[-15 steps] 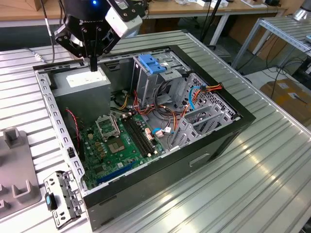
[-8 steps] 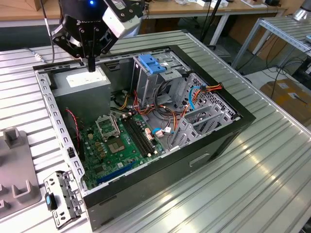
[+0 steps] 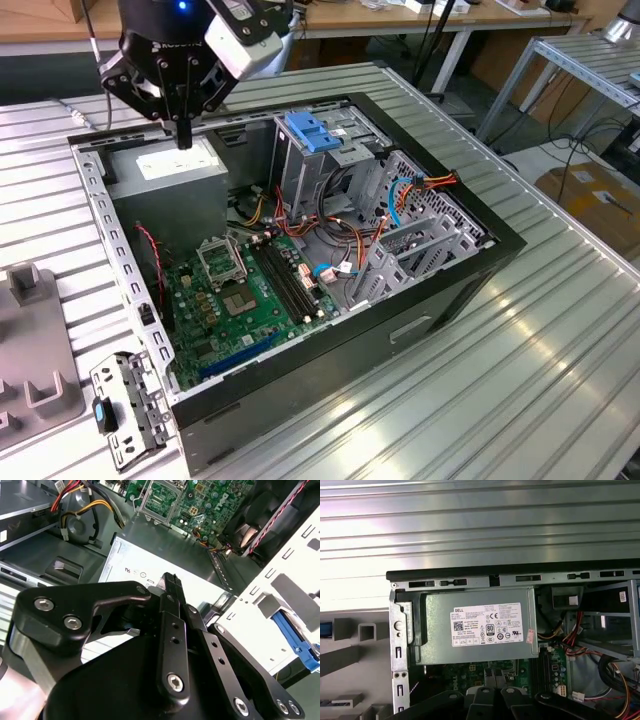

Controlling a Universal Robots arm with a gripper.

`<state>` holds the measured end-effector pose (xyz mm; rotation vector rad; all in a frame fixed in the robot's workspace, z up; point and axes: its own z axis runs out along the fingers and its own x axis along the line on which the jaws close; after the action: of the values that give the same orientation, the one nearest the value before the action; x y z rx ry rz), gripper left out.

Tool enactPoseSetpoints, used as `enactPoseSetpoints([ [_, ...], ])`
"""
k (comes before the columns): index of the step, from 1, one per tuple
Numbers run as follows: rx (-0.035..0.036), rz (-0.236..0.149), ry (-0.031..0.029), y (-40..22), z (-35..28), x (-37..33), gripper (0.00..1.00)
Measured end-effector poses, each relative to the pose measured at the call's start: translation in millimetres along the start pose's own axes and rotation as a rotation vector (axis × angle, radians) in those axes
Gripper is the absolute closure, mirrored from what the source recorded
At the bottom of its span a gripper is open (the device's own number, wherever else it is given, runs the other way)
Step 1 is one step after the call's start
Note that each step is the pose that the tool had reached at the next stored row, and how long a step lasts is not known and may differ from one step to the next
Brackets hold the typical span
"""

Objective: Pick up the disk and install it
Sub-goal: 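Reach for the disk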

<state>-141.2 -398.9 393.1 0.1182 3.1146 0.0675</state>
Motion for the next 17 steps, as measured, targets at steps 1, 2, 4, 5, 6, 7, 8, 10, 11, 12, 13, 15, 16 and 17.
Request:
enactPoseSetpoints([
  [1, 0.0, 0.0, 0.0002, 0.0, 0.0, 0.3, 0.89],
  [2, 0.0001, 0.0, 0.0004, -0.1, 0.0, 0.8, 0.89],
  [4, 0.0, 0.0, 0.0007, -0.1, 0.0, 1.6, 0.89],
  [5, 0.0001, 0.0, 0.0009, -0.2, 0.0, 1.9, 0.89],
  [6, 0.0001, 0.0, 0.0011, -0.2, 0.0, 2.4, 0.89],
  [7, 0.0001, 0.0, 0.0013, -0.2, 0.0, 2.8, 0.89],
  [8, 0.0001, 0.0, 0.0014, -0.3, 0.0, 3.3, 0.89],
  [10, 0.0001, 0.0, 0.0017, -0.3, 0.0, 4.2, 0.89],
  [11, 0.0001, 0.0, 0.0019, -0.4, 0.0, 4.6, 0.89],
  [12, 0.0001, 0.0, 0.002, -0.4, 0.0, 5.0, 0.89],
  [13, 0.0002, 0.0, 0.0022, -0.4, 0.0, 5.4, 0.89],
  [15, 0.0001, 0.0, 0.0025, -0.5, 0.0, 6.3, 0.89],
  [16, 0.0002, 0.0, 0.0026, -0.5, 0.0, 6.6, 0.89],
  [17, 0.0003, 0.0, 0.0028, -0.5, 0.0, 7.0, 0.89],
])
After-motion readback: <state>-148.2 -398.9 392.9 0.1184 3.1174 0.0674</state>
